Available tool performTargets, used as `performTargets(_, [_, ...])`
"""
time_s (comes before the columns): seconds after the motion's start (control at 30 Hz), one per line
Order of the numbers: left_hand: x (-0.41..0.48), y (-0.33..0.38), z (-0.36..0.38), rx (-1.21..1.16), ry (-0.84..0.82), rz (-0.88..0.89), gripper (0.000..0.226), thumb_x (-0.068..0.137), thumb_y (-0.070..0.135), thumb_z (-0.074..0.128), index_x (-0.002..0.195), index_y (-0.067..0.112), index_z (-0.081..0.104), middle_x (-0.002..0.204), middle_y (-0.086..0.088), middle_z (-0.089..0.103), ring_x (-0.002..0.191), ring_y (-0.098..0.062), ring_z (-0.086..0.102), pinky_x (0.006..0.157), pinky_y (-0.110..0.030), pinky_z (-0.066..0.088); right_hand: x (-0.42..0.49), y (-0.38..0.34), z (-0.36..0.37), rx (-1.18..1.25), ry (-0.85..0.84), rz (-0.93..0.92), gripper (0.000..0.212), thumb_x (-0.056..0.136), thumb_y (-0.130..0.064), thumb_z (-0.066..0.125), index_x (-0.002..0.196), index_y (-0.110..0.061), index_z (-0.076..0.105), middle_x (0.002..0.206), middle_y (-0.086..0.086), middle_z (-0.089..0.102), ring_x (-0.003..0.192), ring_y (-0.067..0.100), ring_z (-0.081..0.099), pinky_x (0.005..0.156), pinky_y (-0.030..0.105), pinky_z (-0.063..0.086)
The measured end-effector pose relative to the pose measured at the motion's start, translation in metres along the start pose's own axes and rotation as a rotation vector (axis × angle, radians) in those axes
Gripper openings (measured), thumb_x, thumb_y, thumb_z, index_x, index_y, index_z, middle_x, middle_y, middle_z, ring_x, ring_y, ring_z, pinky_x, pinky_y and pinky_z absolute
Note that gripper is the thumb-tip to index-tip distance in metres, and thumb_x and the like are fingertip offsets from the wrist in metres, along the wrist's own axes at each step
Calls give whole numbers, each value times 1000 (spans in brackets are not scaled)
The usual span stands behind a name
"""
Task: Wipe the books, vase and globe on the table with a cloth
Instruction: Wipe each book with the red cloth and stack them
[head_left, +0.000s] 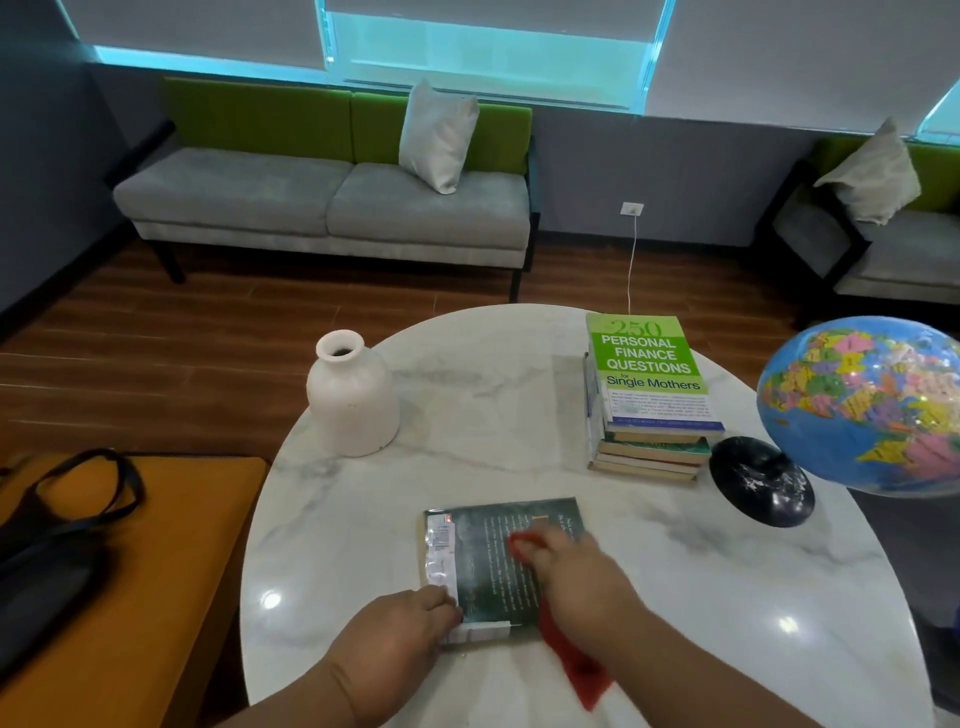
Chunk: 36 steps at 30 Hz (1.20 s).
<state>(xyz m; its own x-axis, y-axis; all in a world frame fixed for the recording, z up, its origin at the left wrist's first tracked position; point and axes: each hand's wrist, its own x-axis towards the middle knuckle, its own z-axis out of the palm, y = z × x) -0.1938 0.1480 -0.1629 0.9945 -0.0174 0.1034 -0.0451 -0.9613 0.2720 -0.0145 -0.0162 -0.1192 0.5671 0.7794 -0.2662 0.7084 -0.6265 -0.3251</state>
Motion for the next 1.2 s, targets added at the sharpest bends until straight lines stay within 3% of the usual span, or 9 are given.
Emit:
performTargets(0.1, [1, -2, -2, 30, -20, -12, 35, 48, 32, 76, 82, 37, 70, 77, 20, 61, 52, 1, 58, 42, -14, 45, 12, -10, -7, -121, -50, 85, 57, 95, -28, 46, 145, -43, 23, 137, -3, 34, 100, 16, 43, 101, 38, 43])
performTargets(0.2, [3, -4, -7, 64, -41, -22, 23, 52, 35, 67, 75, 37, 68, 71, 19, 58, 48, 1, 54, 40, -12, 39, 8, -55, -6, -291, -172, -207, 81, 85, 1, 55, 149, -33, 21, 151, -10, 20, 118, 27, 36, 103, 43, 41])
performTargets(0.3, [4, -2, -13, 68, -48, -39, 25, 59, 35, 45, 71, 36, 68, 69, 20, 58, 47, 1, 53, 41, -12, 34, 20, -57, 1, -305, -227, -386, 72, 90, -2, 48, 149, -35, 22, 154, -15, 15, 119, 30, 35, 99, 43, 42])
performTargets(0.5, [3, 0, -18, 22, -91, -56, 27, 55, 35, 50, 75, 39, 68, 70, 21, 58, 50, 3, 56, 42, -10, 38, 27, -2, -13, -118, 15, 126, 70, 90, -21, 48, 147, -46, 14, 151, -7, 19, 113, 24, 37, 100, 38, 42])
performTargets(0.63, [3, 0, -18, 32, -133, -52, 32, 41, 36, 69, 73, 38, 67, 70, 20, 57, 47, 2, 54, 40, -12, 37, 0, -4, -9, -117, -36, 2, 56, 96, -32, 46, 142, -50, 18, 133, -1, 33, 105, 22, 43, 100, 39, 43])
performTargets(0.77, [6, 5, -20, 80, -178, -46, 33, 36, 34, 71, 68, 36, 64, 67, 19, 55, 41, 0, 50, 36, -15, 33, -19, 21, 1, -157, -139, -211, 57, 97, -29, 46, 143, -51, 21, 148, -23, 26, 107, 17, 37, 102, 33, 38])
performTargets(0.87, [8, 7, -24, 50, -208, -80, 40, 33, 32, 75, 69, 35, 58, 67, 18, 54, 41, -1, 49, 36, -16, 30, -19, 48, -9, -35, -38, 17, 44, 95, -41, 39, 134, -60, 31, 136, -19, 40, 94, 9, 41, 97, 25, 42])
performTargets(1.0, [9, 13, -34, 101, -225, -132, 68, 30, 30, 78, 93, 38, 54, 73, 18, 54, 38, -1, 47, 38, -16, 17, -10, 58, -35, 181, 163, 184, 43, 93, -7, 46, 117, -36, 66, 129, -17, 51, 107, 9, 49, 103, 22, 36])
performTargets(1.2, [26, 13, -81, -28, 75, -306, 52, 62, 16, 81, 110, 32, 67, 93, 9, 64, 59, -7, 63, 52, -13, 47, -26, 42, -80, 667, 271, 362, 17, 90, -35, 62, 77, -27, 67, 85, -1, 68, 88, 21, 62, 85, 37, 50])
